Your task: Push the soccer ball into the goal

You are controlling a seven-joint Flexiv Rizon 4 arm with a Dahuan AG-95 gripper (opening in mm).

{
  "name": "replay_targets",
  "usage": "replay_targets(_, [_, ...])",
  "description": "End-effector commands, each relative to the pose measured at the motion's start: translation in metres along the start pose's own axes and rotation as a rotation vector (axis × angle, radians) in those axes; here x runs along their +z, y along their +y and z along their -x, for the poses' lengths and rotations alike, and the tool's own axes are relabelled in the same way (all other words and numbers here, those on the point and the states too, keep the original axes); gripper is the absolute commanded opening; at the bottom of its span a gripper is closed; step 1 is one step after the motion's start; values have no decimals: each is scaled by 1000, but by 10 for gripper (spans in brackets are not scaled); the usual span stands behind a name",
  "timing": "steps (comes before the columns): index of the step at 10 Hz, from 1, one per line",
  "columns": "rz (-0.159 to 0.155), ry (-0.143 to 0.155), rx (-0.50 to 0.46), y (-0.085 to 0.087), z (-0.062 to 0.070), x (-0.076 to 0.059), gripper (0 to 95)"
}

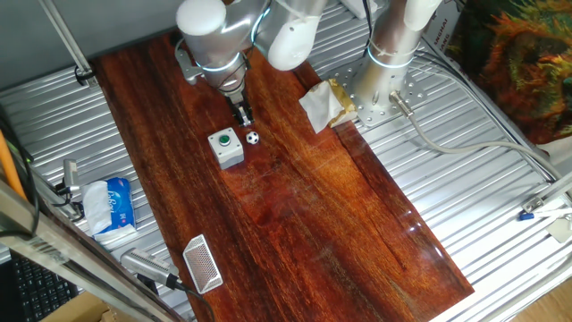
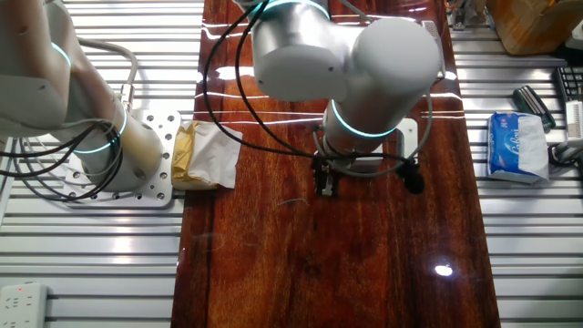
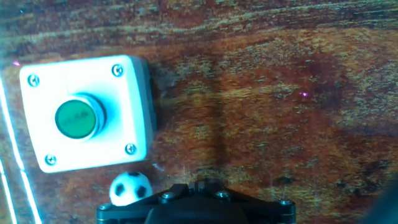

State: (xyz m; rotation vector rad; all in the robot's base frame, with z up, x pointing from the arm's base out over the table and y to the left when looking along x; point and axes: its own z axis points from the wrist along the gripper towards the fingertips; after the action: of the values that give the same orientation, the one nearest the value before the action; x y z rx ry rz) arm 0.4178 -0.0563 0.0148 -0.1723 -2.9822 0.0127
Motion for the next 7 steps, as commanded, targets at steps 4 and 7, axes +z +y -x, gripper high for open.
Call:
replay_targets(4, [4, 6, -1, 22, 13, -4, 0])
replay_targets(7, [57, 26, 64, 36, 20, -7, 0])
